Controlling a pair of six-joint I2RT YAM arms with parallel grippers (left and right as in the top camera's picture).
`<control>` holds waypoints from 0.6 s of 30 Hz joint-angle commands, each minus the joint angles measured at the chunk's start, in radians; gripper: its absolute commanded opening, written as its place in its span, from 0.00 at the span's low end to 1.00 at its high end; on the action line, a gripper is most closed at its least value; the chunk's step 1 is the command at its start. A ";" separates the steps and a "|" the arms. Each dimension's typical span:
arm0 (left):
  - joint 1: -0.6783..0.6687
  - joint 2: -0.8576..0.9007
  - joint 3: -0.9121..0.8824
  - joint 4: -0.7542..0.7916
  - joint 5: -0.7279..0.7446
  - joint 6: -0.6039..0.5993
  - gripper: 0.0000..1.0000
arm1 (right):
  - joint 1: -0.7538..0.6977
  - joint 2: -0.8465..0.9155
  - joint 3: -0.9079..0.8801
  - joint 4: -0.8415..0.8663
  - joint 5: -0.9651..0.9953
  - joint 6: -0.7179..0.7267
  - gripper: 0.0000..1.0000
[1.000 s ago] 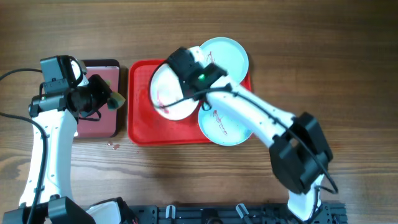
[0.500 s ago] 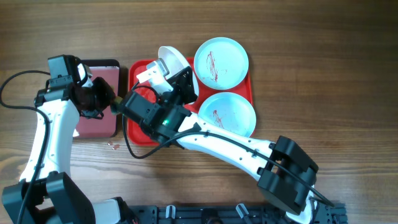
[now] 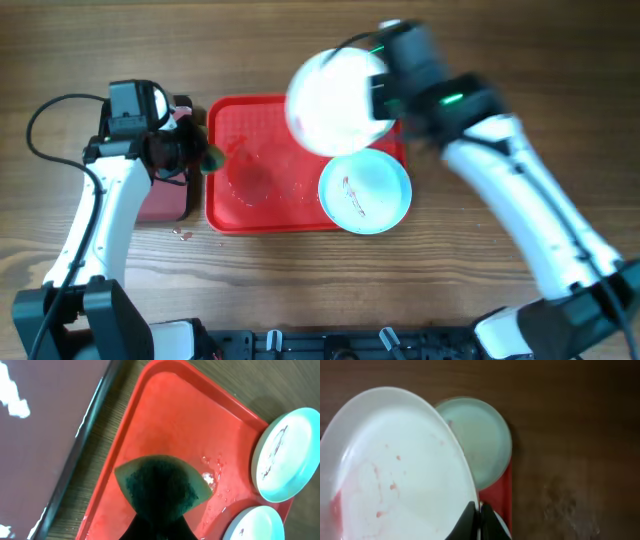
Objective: Clean dirty plates on tray and stack at the side
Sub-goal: 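Lift the white plate with the right gripper and place it right of tray, then grasp the lower blue-rimmed plate with the right gripper and pull it left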
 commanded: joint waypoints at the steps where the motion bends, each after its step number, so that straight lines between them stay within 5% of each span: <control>1: -0.018 0.006 -0.004 -0.010 -0.026 -0.017 0.04 | -0.272 -0.015 -0.008 -0.077 -0.231 0.031 0.04; 8: -0.018 0.006 -0.004 -0.015 -0.026 -0.017 0.04 | -0.663 -0.007 -0.244 0.005 -0.227 0.016 0.04; 18: -0.018 0.006 -0.004 -0.015 -0.026 -0.017 0.04 | -0.692 -0.005 -0.603 0.339 -0.183 0.106 0.04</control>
